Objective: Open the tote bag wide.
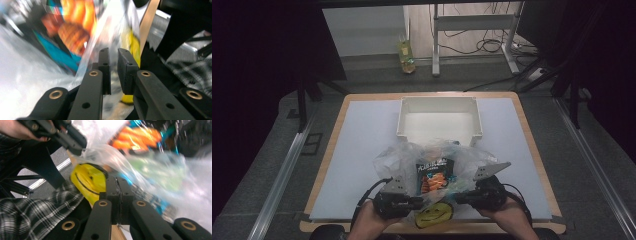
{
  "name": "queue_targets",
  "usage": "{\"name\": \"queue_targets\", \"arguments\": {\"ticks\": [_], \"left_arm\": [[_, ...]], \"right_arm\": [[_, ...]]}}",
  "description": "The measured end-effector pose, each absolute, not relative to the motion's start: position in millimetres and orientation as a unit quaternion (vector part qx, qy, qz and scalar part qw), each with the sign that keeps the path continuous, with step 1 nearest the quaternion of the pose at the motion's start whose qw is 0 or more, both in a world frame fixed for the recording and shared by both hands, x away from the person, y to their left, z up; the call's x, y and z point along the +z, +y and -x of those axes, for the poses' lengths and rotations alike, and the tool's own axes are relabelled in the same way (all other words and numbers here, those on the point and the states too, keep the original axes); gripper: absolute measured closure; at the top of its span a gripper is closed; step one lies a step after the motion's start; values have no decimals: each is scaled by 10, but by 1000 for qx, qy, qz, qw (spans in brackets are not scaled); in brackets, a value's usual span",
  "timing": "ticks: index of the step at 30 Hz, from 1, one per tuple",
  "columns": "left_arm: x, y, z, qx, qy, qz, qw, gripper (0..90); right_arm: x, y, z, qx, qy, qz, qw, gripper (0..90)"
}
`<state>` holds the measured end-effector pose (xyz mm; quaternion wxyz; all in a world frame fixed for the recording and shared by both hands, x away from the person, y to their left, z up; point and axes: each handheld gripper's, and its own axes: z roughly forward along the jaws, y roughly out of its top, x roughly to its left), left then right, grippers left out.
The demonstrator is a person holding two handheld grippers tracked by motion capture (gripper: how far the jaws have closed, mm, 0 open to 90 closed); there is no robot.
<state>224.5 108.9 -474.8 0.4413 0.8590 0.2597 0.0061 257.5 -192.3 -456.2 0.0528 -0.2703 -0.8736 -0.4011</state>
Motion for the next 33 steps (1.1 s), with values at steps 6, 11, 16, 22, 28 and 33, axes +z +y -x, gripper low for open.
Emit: {"name": "queue_targets", "arguments": {"ticks": [6, 11, 16, 22, 28, 33], "left_arm": [[-4631, 1028, -2482, 46, 290, -855, 427, 796], [-4832, 908, -2592, 18, 298, -856, 421, 803], [-4873, 837, -2457, -20, 272, -867, 418, 805], [-4775, 903, -2409, -19, 264, -860, 436, 802], [-4504, 787, -2534, 36, 274, -846, 456, 797], [-4661, 603, -2643, 31, 277, -860, 427, 797]], "right_arm": [[-4323, -1823, -2645, -407, -874, 262, 34, 881], [-4305, -1682, -2919, -403, -872, 279, 12, 882], [-4495, -1546, -3134, -368, -883, 292, -7, 882], [-4592, -1619, -3042, -359, -889, 283, 14, 882], [-4583, -1727, -2839, -350, -898, 265, 26, 881], [-4622, -1779, -2754, -345, -901, 260, 38, 880]]}}
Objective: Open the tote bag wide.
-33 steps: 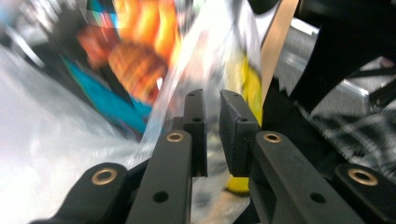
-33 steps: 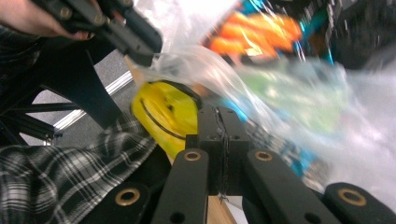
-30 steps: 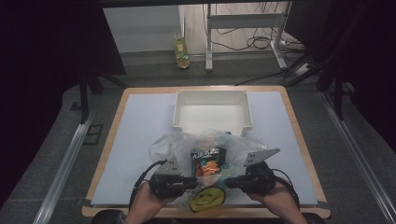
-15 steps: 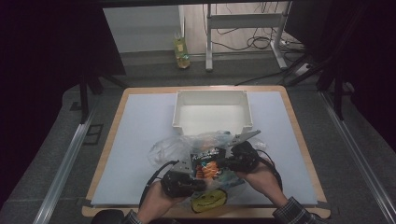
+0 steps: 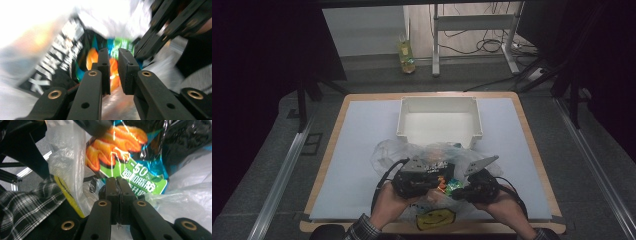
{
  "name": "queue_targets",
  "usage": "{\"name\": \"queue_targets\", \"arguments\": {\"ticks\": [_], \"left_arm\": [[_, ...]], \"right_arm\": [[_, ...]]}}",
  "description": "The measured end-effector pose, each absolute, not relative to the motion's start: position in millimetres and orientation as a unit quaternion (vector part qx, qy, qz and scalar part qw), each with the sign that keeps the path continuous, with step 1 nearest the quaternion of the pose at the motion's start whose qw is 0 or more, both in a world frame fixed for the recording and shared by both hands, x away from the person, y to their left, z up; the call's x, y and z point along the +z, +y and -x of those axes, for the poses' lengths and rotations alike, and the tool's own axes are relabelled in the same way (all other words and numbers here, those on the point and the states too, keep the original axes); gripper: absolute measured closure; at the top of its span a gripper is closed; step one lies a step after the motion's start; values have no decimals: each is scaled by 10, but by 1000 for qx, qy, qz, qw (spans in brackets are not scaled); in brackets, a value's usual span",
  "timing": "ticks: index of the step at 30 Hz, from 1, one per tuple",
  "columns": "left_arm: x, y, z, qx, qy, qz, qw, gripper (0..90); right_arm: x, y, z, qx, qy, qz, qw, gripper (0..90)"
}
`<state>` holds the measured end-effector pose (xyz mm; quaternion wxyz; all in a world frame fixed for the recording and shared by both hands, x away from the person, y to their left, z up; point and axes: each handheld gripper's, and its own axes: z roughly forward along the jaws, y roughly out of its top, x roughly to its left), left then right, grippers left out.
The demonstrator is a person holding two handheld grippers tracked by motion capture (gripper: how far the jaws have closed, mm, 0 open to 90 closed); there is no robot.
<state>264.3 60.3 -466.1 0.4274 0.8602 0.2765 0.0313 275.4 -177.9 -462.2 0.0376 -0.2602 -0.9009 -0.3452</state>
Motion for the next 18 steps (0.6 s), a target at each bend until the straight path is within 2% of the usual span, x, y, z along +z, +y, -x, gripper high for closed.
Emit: {"name": "queue_targets", "arguments": {"ticks": [7, 18], "left_arm": [[-4785, 597, -2414, -32, 249, -890, 381, 802], [-5097, 806, -2135, -35, 267, -895, 357, 802]], "right_arm": [[-4646, -1914, -2665, -337, -901, 269, 39, 877], [-4822, -2034, -2531, -325, -902, 282, 45, 886]]}}
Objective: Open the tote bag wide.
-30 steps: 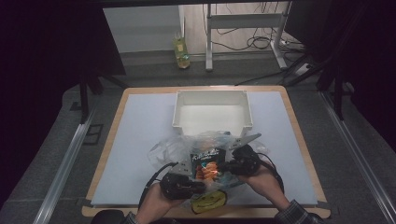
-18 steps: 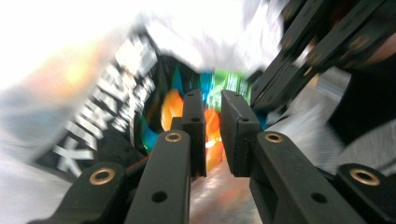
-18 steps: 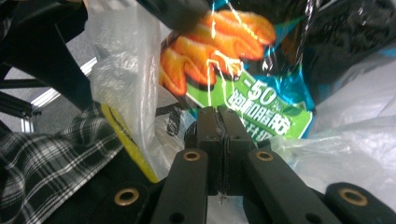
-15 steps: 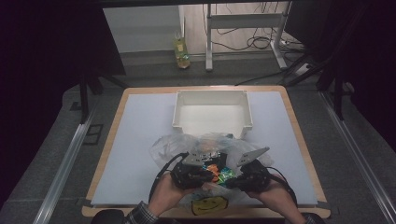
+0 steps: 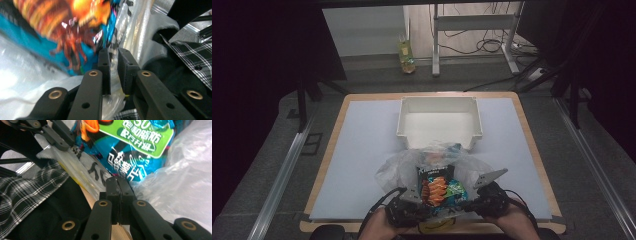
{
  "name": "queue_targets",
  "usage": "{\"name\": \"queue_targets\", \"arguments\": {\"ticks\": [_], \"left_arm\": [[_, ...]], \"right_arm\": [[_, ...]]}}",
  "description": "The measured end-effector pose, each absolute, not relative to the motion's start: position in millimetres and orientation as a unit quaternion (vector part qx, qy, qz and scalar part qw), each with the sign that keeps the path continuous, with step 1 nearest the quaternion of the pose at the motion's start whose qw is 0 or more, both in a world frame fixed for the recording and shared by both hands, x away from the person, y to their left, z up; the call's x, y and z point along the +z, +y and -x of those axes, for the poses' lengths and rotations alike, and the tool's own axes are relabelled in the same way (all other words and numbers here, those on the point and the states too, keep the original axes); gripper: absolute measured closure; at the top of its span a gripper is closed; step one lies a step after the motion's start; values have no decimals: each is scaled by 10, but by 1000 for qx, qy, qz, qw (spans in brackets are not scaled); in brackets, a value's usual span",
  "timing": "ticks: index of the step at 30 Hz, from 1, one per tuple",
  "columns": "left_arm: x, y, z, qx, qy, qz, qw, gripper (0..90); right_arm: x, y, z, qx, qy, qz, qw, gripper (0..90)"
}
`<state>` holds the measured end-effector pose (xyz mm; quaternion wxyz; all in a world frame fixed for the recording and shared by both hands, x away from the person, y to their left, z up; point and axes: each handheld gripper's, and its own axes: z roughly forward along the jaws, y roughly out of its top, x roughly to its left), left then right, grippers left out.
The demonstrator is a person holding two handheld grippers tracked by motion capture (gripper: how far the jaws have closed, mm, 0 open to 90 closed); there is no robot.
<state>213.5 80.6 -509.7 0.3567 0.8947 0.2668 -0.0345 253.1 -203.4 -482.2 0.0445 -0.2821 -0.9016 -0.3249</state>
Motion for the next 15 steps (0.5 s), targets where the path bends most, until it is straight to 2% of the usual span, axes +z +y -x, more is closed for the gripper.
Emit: {"name": "queue_targets", "arguments": {"ticks": [9, 15], "left_arm": [[-5262, 948, -1998, -29, 277, -894, 350, 812], [-5353, 960, -1978, -29, 276, -902, 332, 817]], "right_arm": [[-4980, -2123, -2551, -322, -897, 301, 46, 889], [-5043, -2262, -2613, -319, -888, 330, 29, 889]]}}
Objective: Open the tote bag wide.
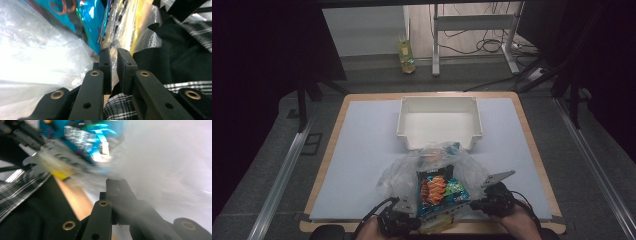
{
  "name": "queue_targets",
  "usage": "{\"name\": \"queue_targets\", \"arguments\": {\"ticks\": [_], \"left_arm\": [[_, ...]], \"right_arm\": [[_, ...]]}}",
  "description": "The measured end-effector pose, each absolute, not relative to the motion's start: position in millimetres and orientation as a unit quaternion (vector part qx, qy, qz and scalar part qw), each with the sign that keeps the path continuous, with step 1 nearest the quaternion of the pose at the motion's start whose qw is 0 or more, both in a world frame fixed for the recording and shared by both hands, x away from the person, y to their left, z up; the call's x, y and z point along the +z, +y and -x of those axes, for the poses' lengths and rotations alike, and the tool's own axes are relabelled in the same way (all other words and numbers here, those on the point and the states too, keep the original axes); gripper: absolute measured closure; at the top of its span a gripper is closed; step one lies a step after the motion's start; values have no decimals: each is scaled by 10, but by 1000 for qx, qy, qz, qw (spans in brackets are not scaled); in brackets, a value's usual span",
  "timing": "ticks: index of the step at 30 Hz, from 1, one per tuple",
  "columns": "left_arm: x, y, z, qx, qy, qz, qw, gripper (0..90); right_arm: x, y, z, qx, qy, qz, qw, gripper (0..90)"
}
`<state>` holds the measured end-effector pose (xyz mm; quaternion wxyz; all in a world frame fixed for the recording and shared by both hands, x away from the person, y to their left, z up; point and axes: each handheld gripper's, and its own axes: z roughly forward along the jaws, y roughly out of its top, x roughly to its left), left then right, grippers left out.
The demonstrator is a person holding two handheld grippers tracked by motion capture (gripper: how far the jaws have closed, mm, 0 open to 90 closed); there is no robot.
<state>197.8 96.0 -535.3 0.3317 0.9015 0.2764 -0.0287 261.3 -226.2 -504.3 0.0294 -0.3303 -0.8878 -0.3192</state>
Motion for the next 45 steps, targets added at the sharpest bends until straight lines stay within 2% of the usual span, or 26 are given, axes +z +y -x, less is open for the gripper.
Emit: {"name": "queue_targets", "arguments": {"ticks": [8, 15, 20, 25, 28, 34, 38, 45], "left_arm": [[-5365, 1005, -1988, -32, 281, -898, 337, 804], [-5345, 962, -1978, -40, 283, -888, 359, 815], [-5344, 901, -1965, -40, 277, -888, 366, 818], [-5361, 896, -1969, -41, 276, -885, 373, 818], [-5370, 891, -1967, -45, 277, -882, 378, 816], [-5374, 894, -1965, -47, 280, -882, 377, 813], [-5372, 1046, -1976, -47, 302, -874, 378, 829], [-5324, 1336, -2082, 25, 351, -869, 348, 839]], "right_arm": [[-5088, -2372, -2718, -329, -873, 359, 33, 888], [-4617, -2395, -2567, -377, -864, 334, 13, 888], [-4495, -2194, -2663, -394, -861, 320, -3, 888], [-4682, -1978, -2888, -355, -870, 340, -46, 888], [-4794, -2050, -2819, -312, -885, 341, -54, 889], [-4998, -2263, -2717, -292, -885, 360, -41, 890], [-5101, -2317, -2745, -297, -880, 369, -35, 890], [-5130, -2341, -2846, -307, -872, 379, -34, 890]]}}
